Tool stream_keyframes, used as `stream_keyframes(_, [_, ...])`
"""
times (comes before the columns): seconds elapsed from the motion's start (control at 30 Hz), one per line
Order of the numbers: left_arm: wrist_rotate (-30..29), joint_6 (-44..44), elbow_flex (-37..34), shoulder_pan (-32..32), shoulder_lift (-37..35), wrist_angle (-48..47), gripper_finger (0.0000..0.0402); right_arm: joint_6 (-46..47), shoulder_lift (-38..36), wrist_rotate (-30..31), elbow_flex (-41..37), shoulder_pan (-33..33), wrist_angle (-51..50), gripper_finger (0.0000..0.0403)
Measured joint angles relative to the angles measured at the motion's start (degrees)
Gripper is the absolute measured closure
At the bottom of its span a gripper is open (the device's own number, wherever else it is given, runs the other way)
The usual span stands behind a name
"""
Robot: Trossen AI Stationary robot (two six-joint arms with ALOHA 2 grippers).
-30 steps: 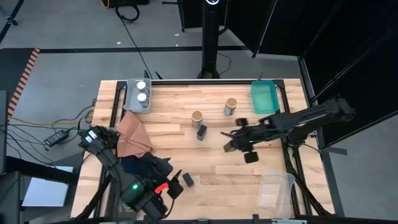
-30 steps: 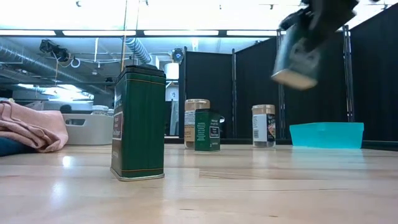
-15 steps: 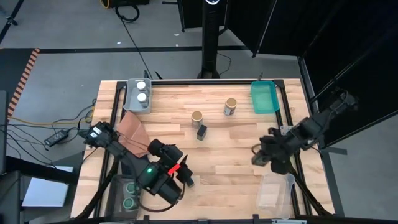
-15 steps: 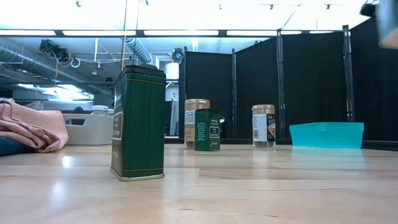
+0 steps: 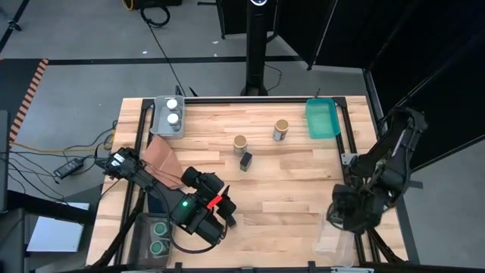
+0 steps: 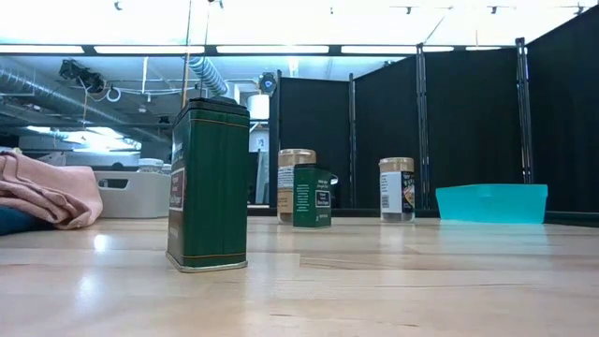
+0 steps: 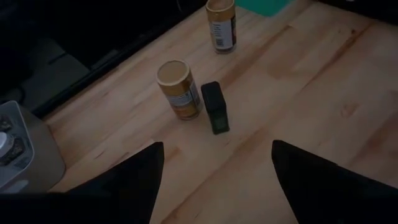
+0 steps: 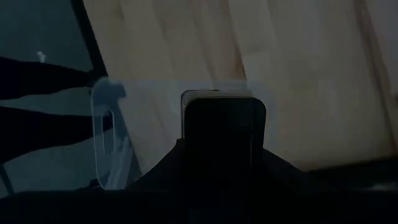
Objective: Sort spices by type
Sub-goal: Put the middle right black spice can into the transparent bin
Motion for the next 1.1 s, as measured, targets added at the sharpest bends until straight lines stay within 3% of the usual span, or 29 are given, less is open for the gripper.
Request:
stream_keyframes(0.23, [-0.85, 0.02, 0.00, 1.20, 0.00, 0.00, 0.0099, 8.76, 5.96, 0.33, 0.00, 3.57, -4.68, 0.0274])
stream_keyframes(0.6, [-0.89, 0.02, 0.00, 2.13, 0.02, 0.03, 0.0099, 8.78, 15.41, -0.15, 0.00, 3.75, -2.49, 0.0274])
stream_keyframes(1.1, [-0.89, 0.02, 0.00, 2.13, 0.02, 0.02, 0.0099, 8.67, 20.70, 0.22, -1.64, 3.73, -0.90, 0.0263])
